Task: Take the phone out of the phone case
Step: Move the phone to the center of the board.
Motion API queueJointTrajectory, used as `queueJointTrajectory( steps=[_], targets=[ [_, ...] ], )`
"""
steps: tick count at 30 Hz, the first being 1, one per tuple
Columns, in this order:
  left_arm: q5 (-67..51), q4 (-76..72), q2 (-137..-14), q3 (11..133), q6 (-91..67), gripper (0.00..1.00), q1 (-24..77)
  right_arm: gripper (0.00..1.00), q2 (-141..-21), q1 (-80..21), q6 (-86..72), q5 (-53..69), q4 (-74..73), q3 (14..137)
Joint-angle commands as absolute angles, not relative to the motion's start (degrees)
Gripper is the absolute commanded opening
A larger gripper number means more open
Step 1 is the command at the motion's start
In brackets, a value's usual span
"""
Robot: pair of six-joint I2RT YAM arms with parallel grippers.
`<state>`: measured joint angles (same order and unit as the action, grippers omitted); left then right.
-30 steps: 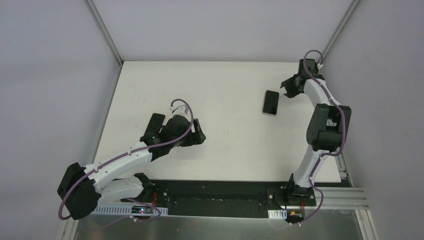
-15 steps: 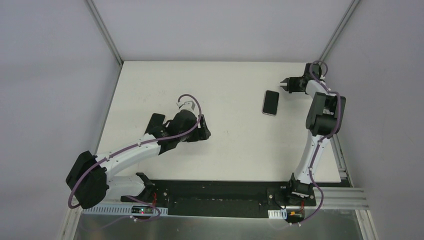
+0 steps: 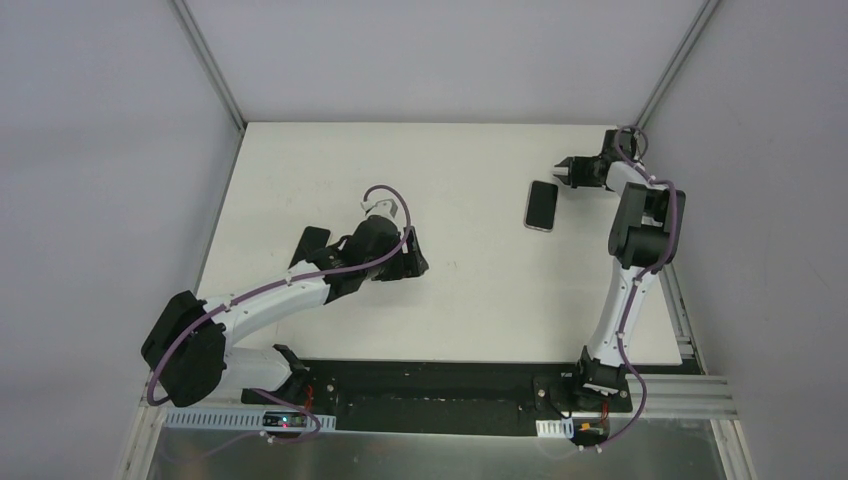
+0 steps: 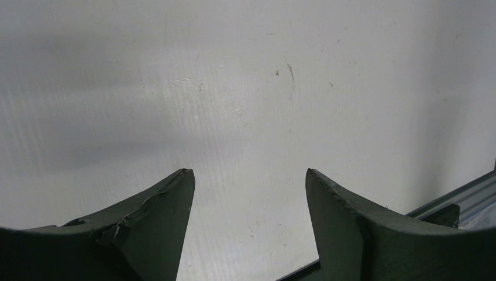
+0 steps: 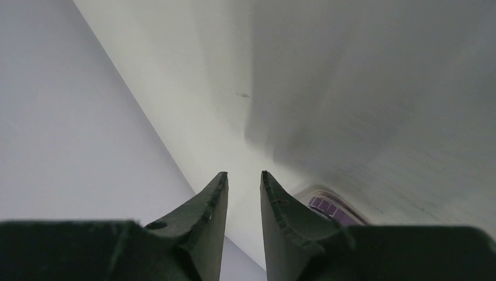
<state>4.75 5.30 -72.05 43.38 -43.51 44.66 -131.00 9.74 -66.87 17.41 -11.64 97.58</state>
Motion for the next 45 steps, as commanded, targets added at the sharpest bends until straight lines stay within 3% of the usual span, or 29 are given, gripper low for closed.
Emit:
queueJointTrajectory(
  steps=[1,19,23,32,45],
  targets=[
    [3.2,2.9,-71.2,43.2,-44.4,0.7,44.9,0.29,-130.5,8.4,-68.1,18.0,-13.5,95.7],
    [2.8,1.1,-64.2,37.9,-46.7,0.66,46.3,0.3,-119.2,5.0,-68.7,17.5,-7.7,75.8],
    [3.3,0.9,-62.0,36.6,-47.0,0.66,47.1,0.26,-115.6,3.8,-69.9,18.6,-5.3,72.6],
    [4.0,0.9,-56.8,33.6,-48.4,0.66,48.9,0.31,-110.1,0.5,-70.6,16.4,-7.5,66.4],
    [4.6,1.0,-51.5,30.6,-49.5,0.66,50.3,0.33,-102.7,-1.9,-71.9,14.6,1.8,48.8]
  ],
)
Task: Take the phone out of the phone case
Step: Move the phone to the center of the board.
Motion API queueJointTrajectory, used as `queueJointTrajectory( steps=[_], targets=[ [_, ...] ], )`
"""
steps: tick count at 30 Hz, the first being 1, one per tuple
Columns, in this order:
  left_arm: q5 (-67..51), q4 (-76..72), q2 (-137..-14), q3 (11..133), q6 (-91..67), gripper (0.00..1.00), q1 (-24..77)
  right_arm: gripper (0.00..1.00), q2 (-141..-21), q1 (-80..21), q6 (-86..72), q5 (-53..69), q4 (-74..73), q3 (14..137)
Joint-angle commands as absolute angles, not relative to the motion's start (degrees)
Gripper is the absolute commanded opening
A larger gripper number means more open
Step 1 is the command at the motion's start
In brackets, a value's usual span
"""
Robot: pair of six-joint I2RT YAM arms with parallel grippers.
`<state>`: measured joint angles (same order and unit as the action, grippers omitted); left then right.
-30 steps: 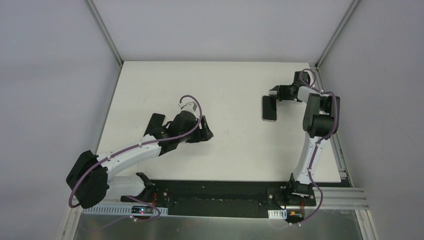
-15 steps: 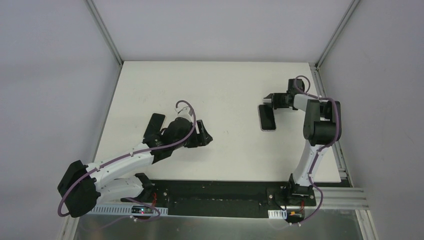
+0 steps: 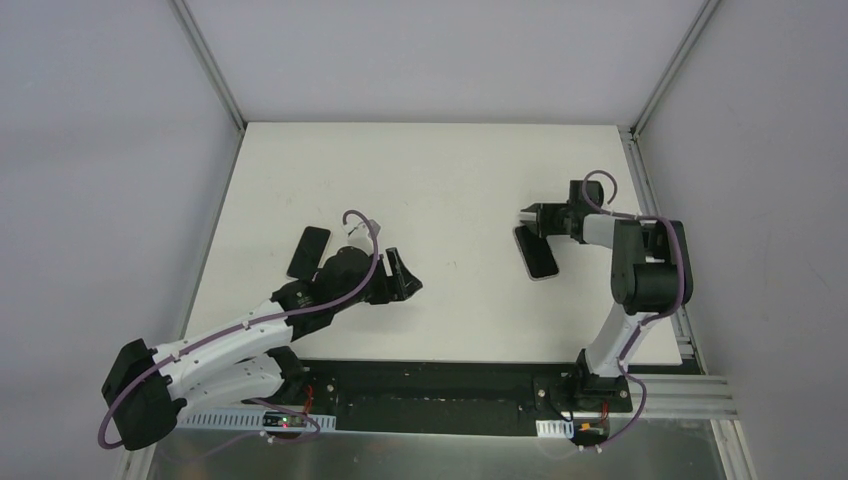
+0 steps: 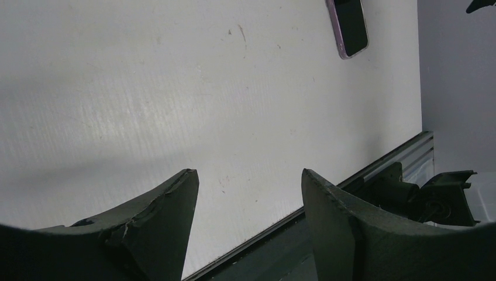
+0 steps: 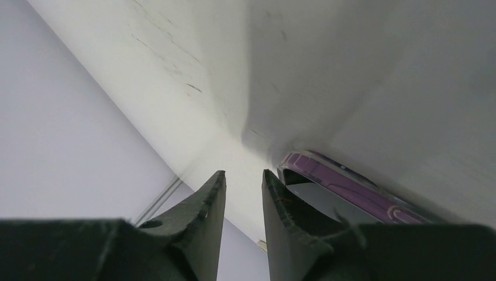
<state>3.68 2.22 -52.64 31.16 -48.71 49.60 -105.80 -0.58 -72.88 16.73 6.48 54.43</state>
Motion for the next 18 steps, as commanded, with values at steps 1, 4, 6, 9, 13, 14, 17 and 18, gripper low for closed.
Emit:
queueJointTrajectory(
  steps=[1,4,6,9,13,14,17,18],
  targets=[
    [4.6,1.1,-51.4,30.6,-49.5,0.66,50.4,0.33,-101.6,-2.1,-71.5,14.5,2.3,47.4],
    [4.7,1.0,-51.5,30.5,-49.4,0.66,50.5,0.34,-97.9,-3.0,-69.4,14.1,3.0,43.0],
    [4.9,1.0,-51.7,30.5,-49.2,0.66,50.5,0.35,-95.3,-3.5,-67.6,14.3,3.2,41.4],
    [5.2,1.1,-52.6,30.6,-48.7,0.68,50.5,0.39,-88.9,-3.7,-61.6,11.5,-2.5,42.7],
    [5.9,0.9,-53.6,30.9,-48.7,0.7,50.5,0.55,-79.5,-3.6,-51.9,4.0,-13.1,46.8],
    [6.1,1.0,-53.8,31.1,-48.8,0.7,50.5,0.65,-77.3,-3.5,-49.3,1.2,-15.4,47.3],
    [6.2,0.9,-54.3,31.5,-48.8,0.7,50.6,0.86,-73.6,-0.9,-46.1,-3.6,-18.9,47.5],
    [6.4,1.0,-54.4,31.5,-48.9,0.71,50.6,0.89,-73.4,0.4,-45.8,-3.7,-19.8,47.3]
  ],
)
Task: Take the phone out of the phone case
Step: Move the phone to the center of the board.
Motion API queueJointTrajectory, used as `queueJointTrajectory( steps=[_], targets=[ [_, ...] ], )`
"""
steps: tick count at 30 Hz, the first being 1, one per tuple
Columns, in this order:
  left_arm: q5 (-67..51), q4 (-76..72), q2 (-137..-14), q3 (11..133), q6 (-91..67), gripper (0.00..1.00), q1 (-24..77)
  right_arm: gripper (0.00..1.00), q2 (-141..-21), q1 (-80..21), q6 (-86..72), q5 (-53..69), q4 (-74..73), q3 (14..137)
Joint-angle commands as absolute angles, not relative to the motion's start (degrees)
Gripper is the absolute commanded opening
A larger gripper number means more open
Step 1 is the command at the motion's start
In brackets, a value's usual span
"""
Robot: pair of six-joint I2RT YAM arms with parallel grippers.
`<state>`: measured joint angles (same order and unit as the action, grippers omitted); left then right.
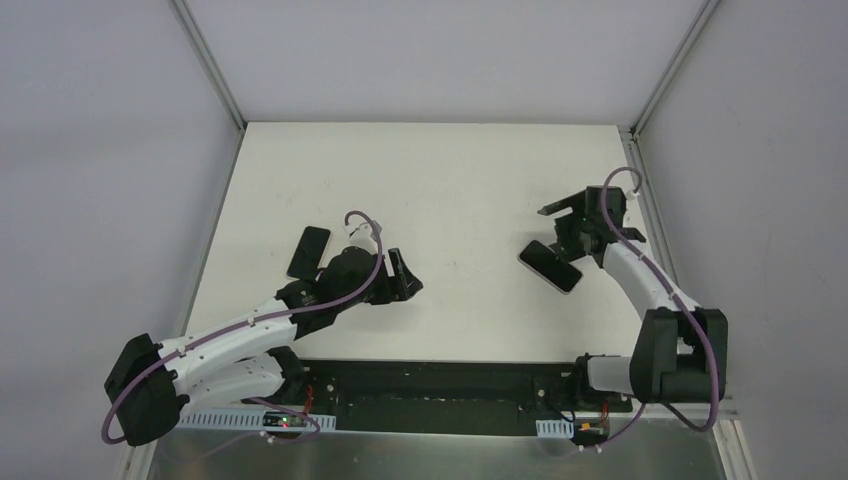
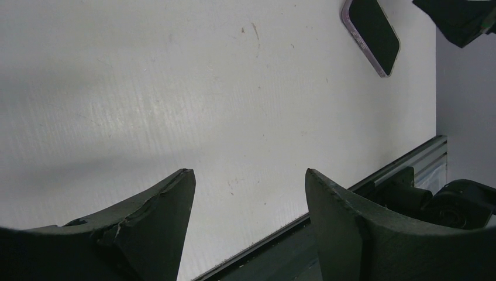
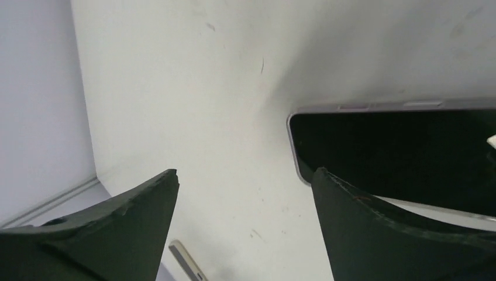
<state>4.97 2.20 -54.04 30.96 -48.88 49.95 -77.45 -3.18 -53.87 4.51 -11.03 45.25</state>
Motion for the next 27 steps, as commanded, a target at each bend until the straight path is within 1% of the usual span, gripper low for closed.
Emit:
queueJointTrajectory(
  steps=[1,4,7,12,19,21,25,27],
  targets=[
    [6.5,0.8,-54.4,31.4,-49.0,0.71,50.6,0.91,-73.6,2.2,-45.5,-3.5,-20.8,47.2],
    [6.9,0.6,-54.5,31.2,-49.4,0.71,50.6,0.92,-76.5,5.9,-45.1,-3.1,-21.9,46.4],
    [6.4,0.5,-54.1,30.8,-49.7,0.71,50.7,0.92,-80.3,7.1,-45.3,-3.3,-21.8,46.7],
    [7.3,0.6,-50.9,28.9,-49.8,0.71,50.8,0.86,-83.5,7.3,-46.3,-2.4,-21.8,47.8],
    [7.2,0.5,-51.1,28.8,-50.2,0.71,50.8,0.84,-84.8,4.2,-45.7,-3.5,-21.9,46.4],
    [6.8,0.4,-51.8,29.1,-50.1,0.71,50.9,0.77,-85.2,2.9,-45.7,-3.2,-21.3,45.5],
    [6.8,0.3,-51.9,28.8,-50.4,0.71,51.2,0.81,-83.9,0.1,-46.0,-5.2,-21.8,44.3],
    [6.9,0.3,-51.6,28.7,-50.5,0.71,51.2,0.8,-83.3,-0.9,-45.7,-5.6,-22.3,44.4]
  ],
)
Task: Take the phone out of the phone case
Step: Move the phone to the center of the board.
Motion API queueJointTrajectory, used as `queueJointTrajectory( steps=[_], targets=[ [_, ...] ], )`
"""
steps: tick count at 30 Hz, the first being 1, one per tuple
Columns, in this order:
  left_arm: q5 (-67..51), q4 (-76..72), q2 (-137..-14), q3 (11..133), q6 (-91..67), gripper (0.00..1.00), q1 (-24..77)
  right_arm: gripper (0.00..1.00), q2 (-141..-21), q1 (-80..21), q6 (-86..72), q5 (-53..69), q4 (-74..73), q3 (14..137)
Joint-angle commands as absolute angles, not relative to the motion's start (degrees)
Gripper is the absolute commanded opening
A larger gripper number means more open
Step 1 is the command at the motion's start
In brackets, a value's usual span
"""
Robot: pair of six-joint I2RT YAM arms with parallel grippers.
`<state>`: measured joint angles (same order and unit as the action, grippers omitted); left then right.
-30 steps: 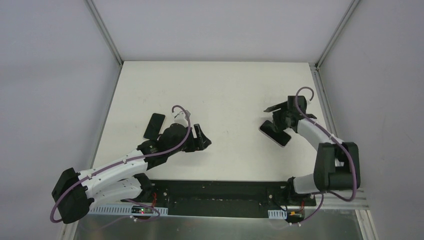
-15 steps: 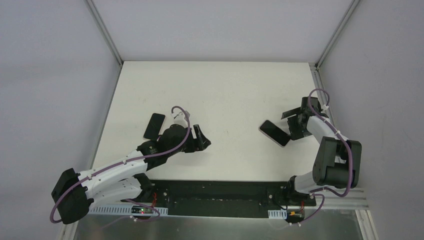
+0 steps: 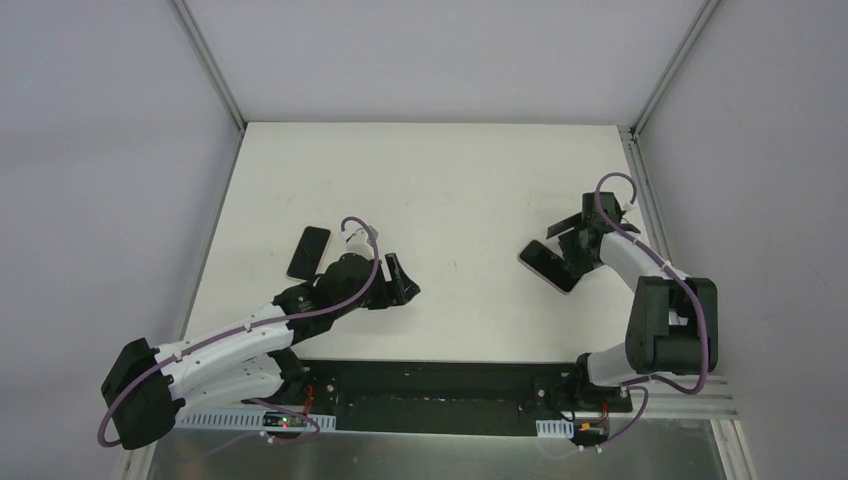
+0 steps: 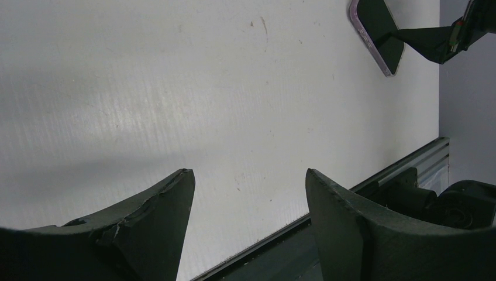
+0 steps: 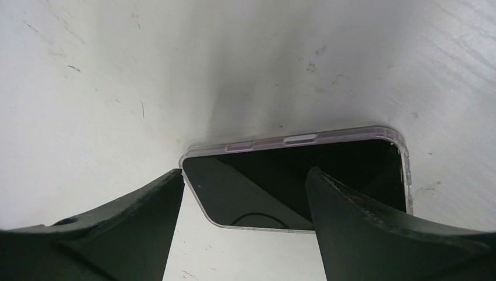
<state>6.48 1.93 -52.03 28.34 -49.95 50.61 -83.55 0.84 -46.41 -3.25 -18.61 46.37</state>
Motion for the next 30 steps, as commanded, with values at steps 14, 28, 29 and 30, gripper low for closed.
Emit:
queueJointTrajectory(
  steps=[14,28,29,30],
  targets=[
    [7.2,0.3,-50.3,27.5,-50.6,0.71,51.8,0.5,-88.8,8.1,-41.2,-5.7,-27.7,56.1],
    [7.2,0.3,-47.7,25.9,-50.8,0.71,51.8,0.1,-94.0,7.6,-39.0,-3.7,-31.3,56.8],
    [7.2,0.3,-47.5,25.7,-50.7,0.71,51.7,0.1,-94.1,7.2,-38.8,-3.8,-31.9,57.0],
    [7.2,0.2,-47.1,25.5,-50.7,0.71,51.7,0.1,-94.1,6.7,-38.5,-3.8,-32.5,57.1]
  ],
)
